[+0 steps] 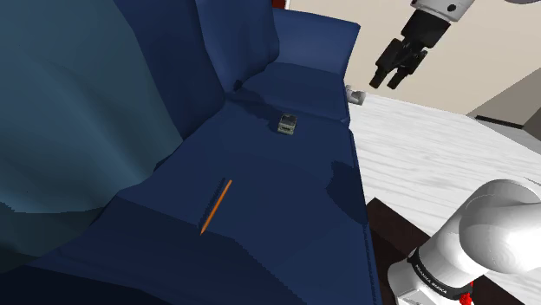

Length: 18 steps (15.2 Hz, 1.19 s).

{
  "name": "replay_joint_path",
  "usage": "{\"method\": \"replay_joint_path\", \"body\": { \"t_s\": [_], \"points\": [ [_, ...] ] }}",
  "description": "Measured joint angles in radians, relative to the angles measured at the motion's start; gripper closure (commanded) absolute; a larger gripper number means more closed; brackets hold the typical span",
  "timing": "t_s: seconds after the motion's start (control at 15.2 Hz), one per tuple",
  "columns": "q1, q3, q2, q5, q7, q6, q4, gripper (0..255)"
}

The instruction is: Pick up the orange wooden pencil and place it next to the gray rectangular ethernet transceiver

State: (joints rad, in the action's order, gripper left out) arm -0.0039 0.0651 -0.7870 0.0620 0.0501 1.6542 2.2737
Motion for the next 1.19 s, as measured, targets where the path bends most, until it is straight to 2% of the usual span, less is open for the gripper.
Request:
{"method": "replay_joint_path", "body": {
  "t_s": [0.13,0.46,0.86,1.19],
  "points": [
    [-0.001,-0.010,-0.006,0.006,0.016,0.006,0.011,0],
    [-0.005,-0.109,-0.028,0.071,0.177,0.107,0.127,0],
    [0.002,-0.257,-0.026,0.167,0.400,0.229,0.228,0],
    [0.005,-0.400,0.058,0.245,0.590,0.367,0.259,0]
  ]
}}
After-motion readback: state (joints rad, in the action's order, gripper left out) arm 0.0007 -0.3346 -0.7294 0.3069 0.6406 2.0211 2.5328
